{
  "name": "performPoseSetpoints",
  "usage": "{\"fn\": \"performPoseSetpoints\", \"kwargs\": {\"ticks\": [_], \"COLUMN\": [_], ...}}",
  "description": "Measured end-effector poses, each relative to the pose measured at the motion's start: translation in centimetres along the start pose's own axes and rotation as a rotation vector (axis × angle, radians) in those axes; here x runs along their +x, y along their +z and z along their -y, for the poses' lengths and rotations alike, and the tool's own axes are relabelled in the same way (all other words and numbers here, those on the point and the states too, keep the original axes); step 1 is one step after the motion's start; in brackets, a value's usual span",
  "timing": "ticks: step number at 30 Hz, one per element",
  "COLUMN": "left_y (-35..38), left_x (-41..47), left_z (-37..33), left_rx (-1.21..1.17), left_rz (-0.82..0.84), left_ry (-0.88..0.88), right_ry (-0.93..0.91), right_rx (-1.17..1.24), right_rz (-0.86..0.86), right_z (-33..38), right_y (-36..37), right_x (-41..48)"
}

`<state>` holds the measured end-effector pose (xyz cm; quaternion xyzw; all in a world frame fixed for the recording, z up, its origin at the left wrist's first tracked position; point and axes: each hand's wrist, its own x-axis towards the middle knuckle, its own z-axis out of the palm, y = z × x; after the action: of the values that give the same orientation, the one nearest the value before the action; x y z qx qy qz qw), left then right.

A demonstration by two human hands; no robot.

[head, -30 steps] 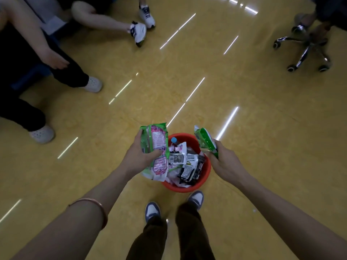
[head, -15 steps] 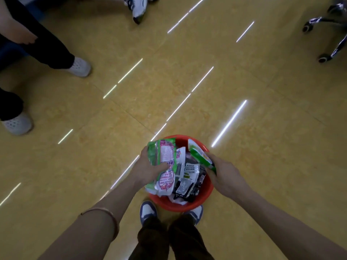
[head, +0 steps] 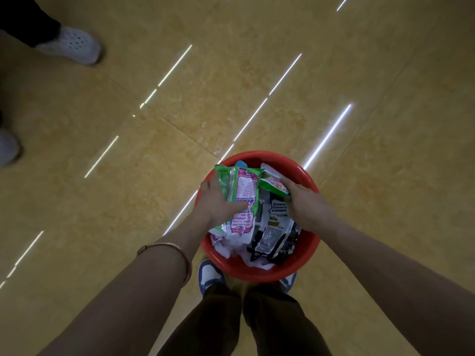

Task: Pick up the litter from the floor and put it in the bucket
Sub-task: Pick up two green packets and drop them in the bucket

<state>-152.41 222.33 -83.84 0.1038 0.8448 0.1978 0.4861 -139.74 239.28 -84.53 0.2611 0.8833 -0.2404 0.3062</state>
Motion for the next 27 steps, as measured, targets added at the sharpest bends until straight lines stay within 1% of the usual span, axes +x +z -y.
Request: {"fn": "performPoseSetpoints", "kwargs": {"ticks": [3, 6, 11, 15, 20, 22, 24, 27], "left_y": [1.6, 2.6, 3.6, 3.6, 2.8, 2.8, 3.1, 2.9], "left_x": [0.9, 1.5, 2.6, 3.8, 4.3, 3.3, 1.3, -2.2], "left_z": [0.7, 1.4, 1.3, 1.0, 0.0, -0.5, -0.9, -2.4], "left_rx": [0.062, 0.117, 0.422, 0.508, 0.594, 0.596, 0.572, 0.525], "left_rz": [-0.012, -0.030, -0.183, -0.155, -0.050, -0.109, -0.180, -0.133], "left_ry": [0.041, 0.096, 0.133, 0.077, 0.024, 0.080, 0.198, 0.297], "right_ry": [0.042, 0.046, 0.045, 0.060, 0.058, 0.037, 0.011, -0.004], "right_rx": [-0.016, -0.140, -0.335, -0.371, -0.320, -0.344, -0.348, -0.220], "right_rz": [0.039, 0.037, 0.083, 0.109, 0.188, 0.176, 0.118, -0.001], "right_z": [-0.8, -1.3, -0.9, -0.6, -0.4, -0.2, 0.0, 0.4], "right_y": [1.5, 2.8, 3.9, 4.3, 3.5, 2.6, 1.5, -0.9], "right_x": [0.8, 1.1, 1.8, 3.0, 3.6, 2.5, 0.5, -2.9]}}
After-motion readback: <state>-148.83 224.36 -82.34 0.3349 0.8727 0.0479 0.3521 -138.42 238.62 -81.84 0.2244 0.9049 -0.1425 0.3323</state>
